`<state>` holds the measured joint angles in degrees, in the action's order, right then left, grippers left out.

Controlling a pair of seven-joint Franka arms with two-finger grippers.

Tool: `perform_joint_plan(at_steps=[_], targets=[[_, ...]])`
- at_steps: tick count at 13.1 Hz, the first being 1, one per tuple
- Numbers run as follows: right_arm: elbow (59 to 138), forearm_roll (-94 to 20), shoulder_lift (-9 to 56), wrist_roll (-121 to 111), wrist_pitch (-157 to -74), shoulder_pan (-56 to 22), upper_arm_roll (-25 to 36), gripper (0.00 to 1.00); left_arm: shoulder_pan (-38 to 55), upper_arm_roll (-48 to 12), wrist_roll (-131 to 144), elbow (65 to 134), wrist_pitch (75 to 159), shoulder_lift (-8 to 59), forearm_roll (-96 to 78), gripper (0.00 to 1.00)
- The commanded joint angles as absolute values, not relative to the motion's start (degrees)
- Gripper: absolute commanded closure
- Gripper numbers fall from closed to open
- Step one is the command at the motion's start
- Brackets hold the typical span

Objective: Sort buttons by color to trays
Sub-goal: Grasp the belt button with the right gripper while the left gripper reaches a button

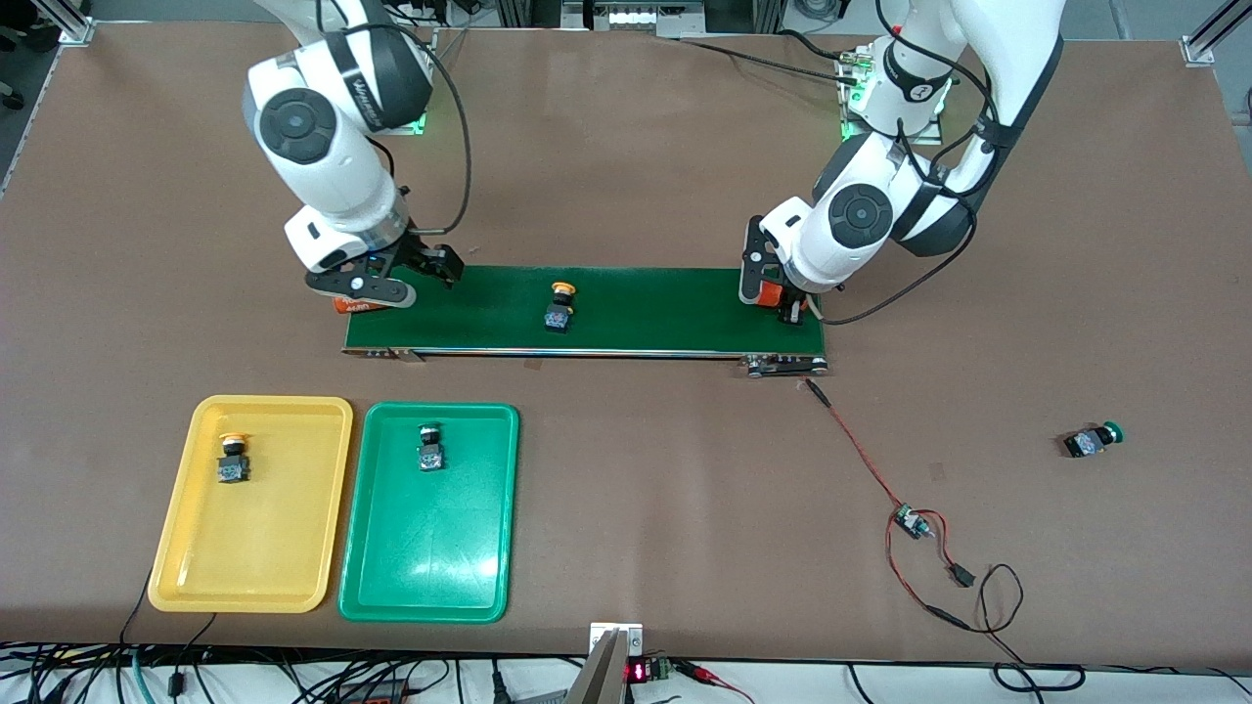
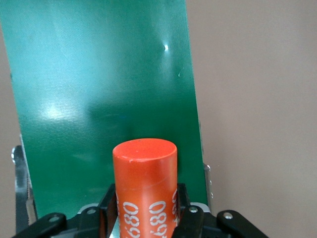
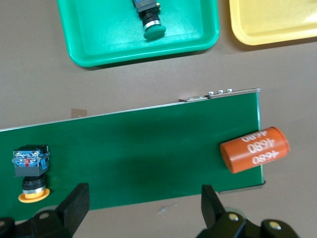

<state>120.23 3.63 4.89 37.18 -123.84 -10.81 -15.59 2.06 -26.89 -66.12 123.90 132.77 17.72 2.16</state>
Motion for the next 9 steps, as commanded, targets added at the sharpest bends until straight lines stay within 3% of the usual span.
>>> perform_joint_plan(at_steps=[1, 3, 4, 5, 6, 9], targets=[[119.3, 5.2, 7.3, 36.9, -126.1, -11.3, -15.7, 0.0, 2.9, -26.6, -67.1, 124.4, 135.0, 17.8, 2.4, 1.0], [119.4, 5.2, 8.4, 37.1, -128.0, -12.0, -16.7, 0.0, 3.3, -26.6, -67.0, 124.4, 136.1, 18.3, 2.7, 0.96], [119.4, 5.2, 9.0, 37.3, -128.9, -12.2, -16.8, 0.0, 3.3, -26.6, -67.0, 124.4, 136.2, 18.2, 2.8, 0.8], [119.2, 5.2, 9.7, 37.4, -129.7, -12.7, -16.8, 0.0, 3.3, -26.6, -67.0, 124.4, 136.2, 18.2, 2.8, 0.37], [118.7, 5.2, 10.7, 37.6, -130.7, -13.0, -16.8, 0.0, 3.3, -26.6, -67.5, 124.3, 136.2, 17.8, 2.8, 0.0], [118.5, 5.0, 12.7, 37.7, -133.2, -13.9, -16.8, 0.0, 3.2, -26.7, -67.3, 124.3, 135.5, 15.0, 2.7, 0.0]])
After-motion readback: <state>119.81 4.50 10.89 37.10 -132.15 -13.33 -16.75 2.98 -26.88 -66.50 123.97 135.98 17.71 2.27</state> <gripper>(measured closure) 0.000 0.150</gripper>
